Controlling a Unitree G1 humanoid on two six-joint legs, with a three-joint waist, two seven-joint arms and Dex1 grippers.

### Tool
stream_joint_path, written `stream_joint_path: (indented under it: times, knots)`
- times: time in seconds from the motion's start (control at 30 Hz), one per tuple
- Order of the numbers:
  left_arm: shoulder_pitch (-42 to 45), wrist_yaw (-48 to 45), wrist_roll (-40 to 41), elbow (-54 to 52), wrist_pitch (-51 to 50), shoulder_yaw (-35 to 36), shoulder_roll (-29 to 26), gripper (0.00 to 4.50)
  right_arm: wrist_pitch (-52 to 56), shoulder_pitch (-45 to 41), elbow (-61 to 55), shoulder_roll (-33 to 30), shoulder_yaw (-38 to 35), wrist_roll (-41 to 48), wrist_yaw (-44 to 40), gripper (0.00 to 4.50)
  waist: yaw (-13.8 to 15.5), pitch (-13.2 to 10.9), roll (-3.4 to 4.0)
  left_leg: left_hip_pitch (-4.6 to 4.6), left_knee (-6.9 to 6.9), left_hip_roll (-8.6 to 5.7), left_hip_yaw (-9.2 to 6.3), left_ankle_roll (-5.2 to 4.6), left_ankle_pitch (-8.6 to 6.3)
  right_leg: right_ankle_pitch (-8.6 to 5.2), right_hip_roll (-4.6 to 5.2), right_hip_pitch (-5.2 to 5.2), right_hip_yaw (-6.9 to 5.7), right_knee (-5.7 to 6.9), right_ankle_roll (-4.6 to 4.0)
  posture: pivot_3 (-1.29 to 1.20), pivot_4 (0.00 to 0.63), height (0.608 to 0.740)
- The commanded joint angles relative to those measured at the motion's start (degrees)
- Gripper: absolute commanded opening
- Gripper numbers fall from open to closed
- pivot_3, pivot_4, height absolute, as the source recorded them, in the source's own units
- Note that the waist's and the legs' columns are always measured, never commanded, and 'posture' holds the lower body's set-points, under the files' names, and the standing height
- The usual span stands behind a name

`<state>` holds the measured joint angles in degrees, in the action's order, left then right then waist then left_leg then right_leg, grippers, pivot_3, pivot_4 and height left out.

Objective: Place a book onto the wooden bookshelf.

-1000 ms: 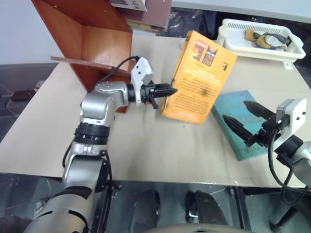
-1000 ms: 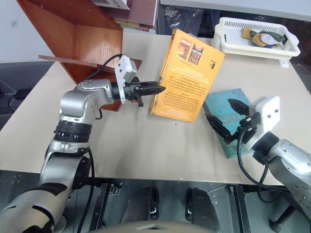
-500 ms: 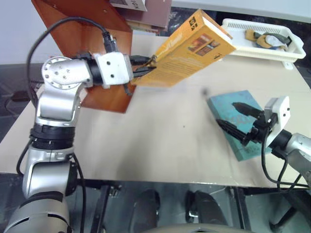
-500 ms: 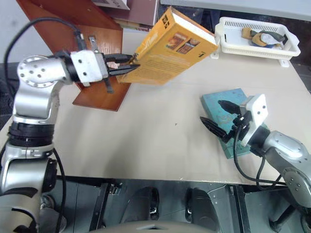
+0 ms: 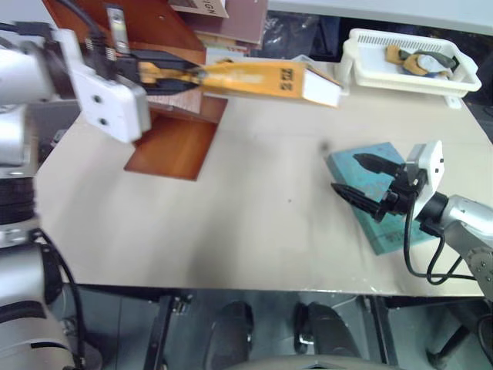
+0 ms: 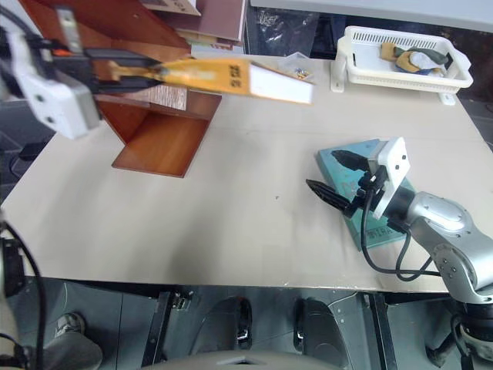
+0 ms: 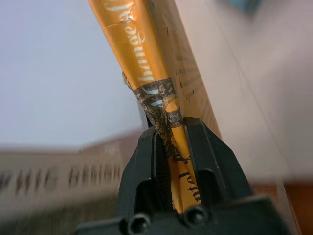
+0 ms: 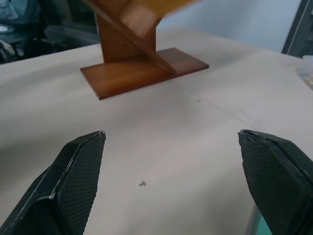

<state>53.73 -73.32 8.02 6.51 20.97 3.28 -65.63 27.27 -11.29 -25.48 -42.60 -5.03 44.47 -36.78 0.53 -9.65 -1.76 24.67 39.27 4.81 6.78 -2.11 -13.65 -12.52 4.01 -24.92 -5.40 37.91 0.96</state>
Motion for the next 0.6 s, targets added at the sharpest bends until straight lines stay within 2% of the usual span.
stream_joint_path:
  times: [0.03, 0.2, 0.3, 0.6]
  knots:
    - [-0.7, -0.6, -1.3, 5.6, 5.4, 4.4, -5.8, 0.30, -0.4, -3.6, 0.1, 1.1, -0.1, -0.6, -2.3, 4.50, 0.0, 0.0, 0.08, -0.01, -0.01, 0.00, 0.01, 0.00, 0.00, 0.00, 0.00, -0.01, 0.02, 0.01, 0.00, 0.00, 0.150, 0.740]
    - [-0.7, -0.4, -4.7, 17.1, 14.4, 2.9, -9.2, 0.30, -0.7, -8.0, -0.3, 3.0, 0.6, -0.9, -4.8, 4.50, 0.5, -0.1, 0.09, 0.02, 0.03, 0.00, 0.13, 0.00, 0.00, -0.01, 0.03, 0.04, -0.12, 0.03, 0.01, 0.00, 0.150, 0.740]
    - [2.3, -0.1, -7.2, 25.3, 19.2, 1.0, -9.6, 0.30, 0.7, -11.3, -1.1, 4.2, 0.3, 0.9, -5.0, 4.50, 0.4, -0.1, 0.09, 0.03, 0.03, 0.00, 0.17, 0.00, 0.00, -0.01, 0.02, 0.01, -0.09, 0.03, 0.01, 0.00, 0.150, 0.740]
    - [13.5, 3.1, -17.1, 45.4, 28.9, -7.3, -5.2, 0.30, 1.9, -17.9, -3.5, 8.4, 1.9, 0.1, -2.4, 4.50, 0.2, -0.1, 0.08, 0.09, 0.03, 0.01, 0.35, -0.01, 0.00, 0.00, 0.00, -0.14, 0.01, 0.12, 0.00, 0.00, 0.150, 0.740]
